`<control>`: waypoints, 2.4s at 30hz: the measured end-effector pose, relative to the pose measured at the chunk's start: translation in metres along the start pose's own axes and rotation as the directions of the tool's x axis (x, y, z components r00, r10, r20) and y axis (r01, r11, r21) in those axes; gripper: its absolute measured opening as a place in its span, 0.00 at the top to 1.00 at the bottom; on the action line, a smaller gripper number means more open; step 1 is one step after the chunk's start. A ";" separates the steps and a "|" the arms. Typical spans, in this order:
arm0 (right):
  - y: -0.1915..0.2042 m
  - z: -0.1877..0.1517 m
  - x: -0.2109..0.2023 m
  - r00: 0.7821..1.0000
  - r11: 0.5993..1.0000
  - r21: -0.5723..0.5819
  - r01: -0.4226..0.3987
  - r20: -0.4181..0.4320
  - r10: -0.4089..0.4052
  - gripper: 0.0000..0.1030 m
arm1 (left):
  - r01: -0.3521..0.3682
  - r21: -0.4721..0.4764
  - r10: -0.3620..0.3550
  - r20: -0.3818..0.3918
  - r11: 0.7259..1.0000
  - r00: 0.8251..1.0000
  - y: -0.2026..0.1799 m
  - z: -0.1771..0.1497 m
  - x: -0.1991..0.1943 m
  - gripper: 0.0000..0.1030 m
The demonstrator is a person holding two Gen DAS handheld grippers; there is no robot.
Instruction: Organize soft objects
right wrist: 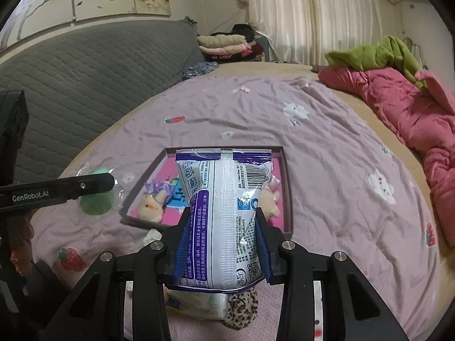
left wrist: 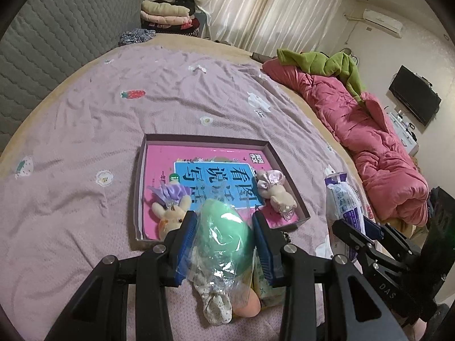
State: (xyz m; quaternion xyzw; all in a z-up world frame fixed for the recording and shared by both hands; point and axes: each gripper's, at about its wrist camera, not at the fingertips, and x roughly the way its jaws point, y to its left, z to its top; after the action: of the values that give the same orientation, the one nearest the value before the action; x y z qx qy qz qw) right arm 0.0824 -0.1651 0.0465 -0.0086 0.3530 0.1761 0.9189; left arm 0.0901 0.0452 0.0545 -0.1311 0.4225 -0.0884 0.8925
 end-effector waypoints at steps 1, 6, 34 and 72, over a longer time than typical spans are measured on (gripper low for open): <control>0.001 0.002 0.000 1.000 1.000 -0.003 0.000 0.003 0.000 0.60 | 0.002 0.002 -0.002 0.003 1.000 1.000 -0.001 0.001 -0.001 0.61; 0.009 0.013 -0.001 1.000 1.000 -0.020 0.010 0.021 -0.010 0.60 | 0.001 0.001 -0.001 0.013 1.000 1.000 -0.003 0.007 -0.002 0.61; 0.000 0.043 0.028 0.999 1.000 -0.009 0.022 0.049 -0.022 0.60 | 0.000 -0.008 0.000 -0.002 1.000 1.000 0.001 0.031 0.040 0.61; -0.014 0.029 0.116 0.997 1.000 -0.016 -0.006 -0.079 0.005 0.60 | 0.026 0.028 -0.021 -0.160 0.999 0.987 0.005 0.023 0.144 0.61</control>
State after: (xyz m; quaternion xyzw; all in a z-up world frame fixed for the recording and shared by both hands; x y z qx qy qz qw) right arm 0.1858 -0.1372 -0.0084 -0.0221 0.3874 0.1811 0.9037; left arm 0.1983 0.0148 -0.0381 -0.1152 0.4895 -0.1153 0.8566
